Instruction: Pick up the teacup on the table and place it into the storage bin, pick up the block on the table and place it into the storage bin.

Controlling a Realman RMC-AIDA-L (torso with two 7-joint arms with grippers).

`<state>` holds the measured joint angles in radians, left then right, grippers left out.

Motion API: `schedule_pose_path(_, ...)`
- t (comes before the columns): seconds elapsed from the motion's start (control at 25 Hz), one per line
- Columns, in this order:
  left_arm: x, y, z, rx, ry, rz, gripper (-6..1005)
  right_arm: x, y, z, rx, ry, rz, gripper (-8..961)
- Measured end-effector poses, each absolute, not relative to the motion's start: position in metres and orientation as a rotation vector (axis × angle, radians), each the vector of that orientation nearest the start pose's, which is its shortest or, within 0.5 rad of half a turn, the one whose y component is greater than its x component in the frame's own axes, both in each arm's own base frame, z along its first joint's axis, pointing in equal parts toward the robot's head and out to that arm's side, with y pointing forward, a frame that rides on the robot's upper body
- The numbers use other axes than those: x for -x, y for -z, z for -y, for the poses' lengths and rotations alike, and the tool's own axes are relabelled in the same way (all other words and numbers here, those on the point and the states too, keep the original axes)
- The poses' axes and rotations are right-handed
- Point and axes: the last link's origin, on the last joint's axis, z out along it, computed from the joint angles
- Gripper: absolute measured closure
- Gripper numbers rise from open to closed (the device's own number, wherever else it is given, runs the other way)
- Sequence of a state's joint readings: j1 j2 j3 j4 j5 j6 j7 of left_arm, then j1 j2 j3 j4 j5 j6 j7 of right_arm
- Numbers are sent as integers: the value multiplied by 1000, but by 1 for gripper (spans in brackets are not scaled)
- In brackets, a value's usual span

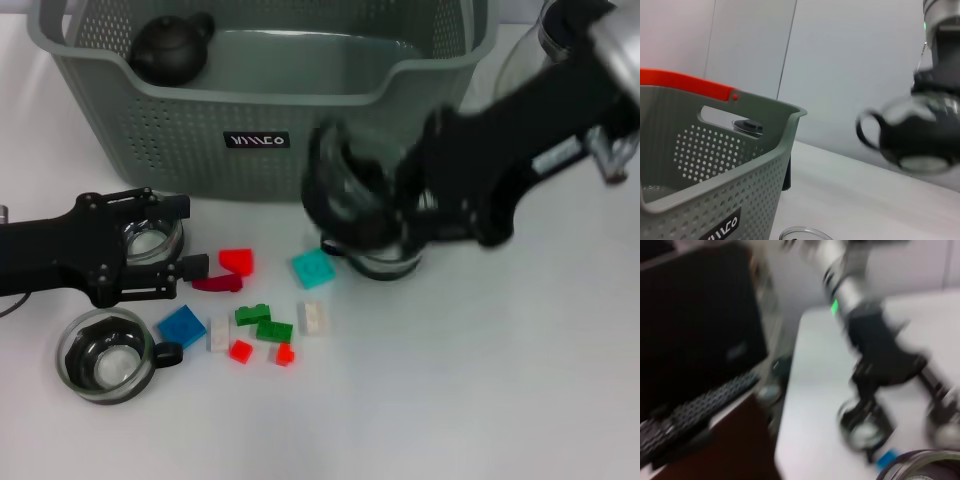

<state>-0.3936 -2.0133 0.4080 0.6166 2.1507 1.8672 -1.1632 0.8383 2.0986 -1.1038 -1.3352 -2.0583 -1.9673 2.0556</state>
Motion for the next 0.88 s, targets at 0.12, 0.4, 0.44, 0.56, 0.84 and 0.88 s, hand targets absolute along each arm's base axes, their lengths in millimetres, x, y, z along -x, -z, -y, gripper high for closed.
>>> schedule_pose_path(0.12, 312, -41, -260, 2718, 825, 547, 205, -53, -36, -335, 3250, -211, -81, 893)
schedule_pose_path(0.4, 310, -41, -263, 2712, 834, 540, 205, -22, -61, -376, 2930, -384, -179, 892)
schedule_pose_path(0.44, 309, -41, -264, 2713, 835, 537, 205, -15, -62, -384, 2880, -403, -199, 892)
schedule_pose_path(0.56, 307, -40, -266, 2716, 839, 528, 205, 3, -59, -403, 2770, -415, -239, 892)
schedule_pose_path(0.84, 306, -37, -267, 2713, 841, 528, 205, 22, -13, -439, 2710, -246, -321, 891)
schedule_pose_path(0.88, 306, -37, -268, 2711, 840, 530, 205, 23, -7, -442, 2710, -226, -331, 891)
